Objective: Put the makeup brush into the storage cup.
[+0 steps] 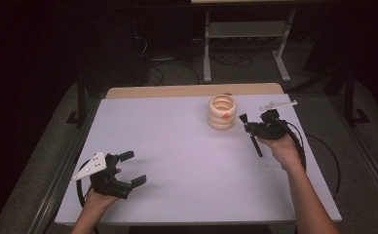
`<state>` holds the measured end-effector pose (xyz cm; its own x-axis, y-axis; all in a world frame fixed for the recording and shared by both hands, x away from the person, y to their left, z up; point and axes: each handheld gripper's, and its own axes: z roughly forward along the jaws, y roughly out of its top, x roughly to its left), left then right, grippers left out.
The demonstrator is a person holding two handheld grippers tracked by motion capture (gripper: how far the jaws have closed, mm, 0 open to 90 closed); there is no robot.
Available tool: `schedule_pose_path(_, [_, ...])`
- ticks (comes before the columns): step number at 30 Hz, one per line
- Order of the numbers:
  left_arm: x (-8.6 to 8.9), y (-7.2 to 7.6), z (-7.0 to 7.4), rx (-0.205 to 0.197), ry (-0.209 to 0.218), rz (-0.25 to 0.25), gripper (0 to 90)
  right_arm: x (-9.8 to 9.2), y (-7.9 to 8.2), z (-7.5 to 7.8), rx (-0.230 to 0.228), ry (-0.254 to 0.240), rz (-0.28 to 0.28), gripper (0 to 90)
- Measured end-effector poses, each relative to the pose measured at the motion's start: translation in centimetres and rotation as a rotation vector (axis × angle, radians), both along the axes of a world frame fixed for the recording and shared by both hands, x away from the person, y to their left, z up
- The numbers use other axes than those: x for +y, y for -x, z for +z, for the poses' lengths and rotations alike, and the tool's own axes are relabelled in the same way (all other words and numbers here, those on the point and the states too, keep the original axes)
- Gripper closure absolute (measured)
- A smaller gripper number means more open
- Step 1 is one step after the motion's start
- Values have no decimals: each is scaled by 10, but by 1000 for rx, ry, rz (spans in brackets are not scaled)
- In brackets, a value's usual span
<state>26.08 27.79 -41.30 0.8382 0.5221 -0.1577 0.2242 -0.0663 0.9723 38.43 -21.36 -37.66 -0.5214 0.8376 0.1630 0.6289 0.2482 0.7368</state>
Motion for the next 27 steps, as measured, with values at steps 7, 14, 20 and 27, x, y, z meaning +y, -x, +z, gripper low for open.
schedule_pose_path(7, [0,0,0,-2,2,1,0,-1,1,1,-33,-8,-3,769])
schedule_pose_path(14, [0,0,0,-1,4,3,0,-2,4,3,-73,-44,-9,770])
schedule_pose_path(20, [0,0,0,2,11,4,0,-3,4,1,-124,-70,-11,770])
schedule_pose_path(27, [0,0,0,-1,7,1,0,-5,7,1,-212,-132,-24,770])
